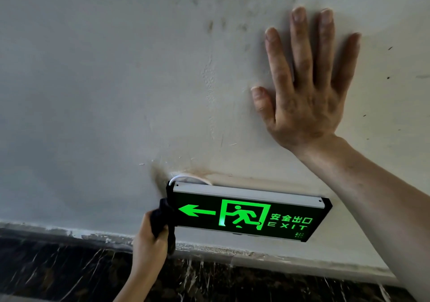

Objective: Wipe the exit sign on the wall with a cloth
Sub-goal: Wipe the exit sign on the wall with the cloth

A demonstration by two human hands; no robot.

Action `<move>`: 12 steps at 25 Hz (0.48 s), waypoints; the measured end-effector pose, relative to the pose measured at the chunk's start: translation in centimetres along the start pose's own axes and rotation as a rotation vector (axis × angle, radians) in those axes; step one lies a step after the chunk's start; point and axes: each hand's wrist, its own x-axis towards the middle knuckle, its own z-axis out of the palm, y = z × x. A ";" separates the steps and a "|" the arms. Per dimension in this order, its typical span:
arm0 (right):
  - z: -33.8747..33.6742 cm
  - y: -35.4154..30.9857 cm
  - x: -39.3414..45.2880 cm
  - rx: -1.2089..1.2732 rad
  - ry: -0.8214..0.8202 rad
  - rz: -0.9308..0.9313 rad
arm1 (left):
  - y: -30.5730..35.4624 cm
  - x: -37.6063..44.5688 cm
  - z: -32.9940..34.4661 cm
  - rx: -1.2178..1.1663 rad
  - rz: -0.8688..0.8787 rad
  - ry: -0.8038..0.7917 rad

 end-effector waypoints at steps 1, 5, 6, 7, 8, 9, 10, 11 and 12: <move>0.0 0.0 0.0 0.000 0.000 0.000 | -0.2 0.1 0.0 0.020 -0.011 -0.011; -0.2 0.1 0.0 -0.008 -0.008 -0.001 | -0.7 0.5 0.1 0.063 -0.054 -0.005; -0.2 0.1 0.0 -0.006 -0.016 0.000 | -0.8 0.5 0.1 0.077 -0.066 -0.007; -0.3 0.0 -0.1 -0.004 -0.023 0.002 | -0.8 0.6 0.1 0.088 -0.079 -0.012; -0.3 0.0 -0.1 -0.004 -0.029 0.004 | -0.9 0.7 0.1 0.099 -0.091 -0.018; -0.4 0.0 0.0 -0.003 -0.035 0.003 | -1.0 0.8 0.2 0.113 -0.106 -0.019; -0.4 0.0 0.0 0.000 -0.041 0.001 | -1.0 0.9 0.3 0.126 -0.125 -0.015; -0.5 0.1 0.1 0.005 -0.046 -0.001 | -1.1 1.0 0.5 0.128 -0.154 -0.007; -0.6 0.1 0.1 0.010 -0.048 -0.002 | -1.1 0.9 0.7 0.111 -0.190 0.001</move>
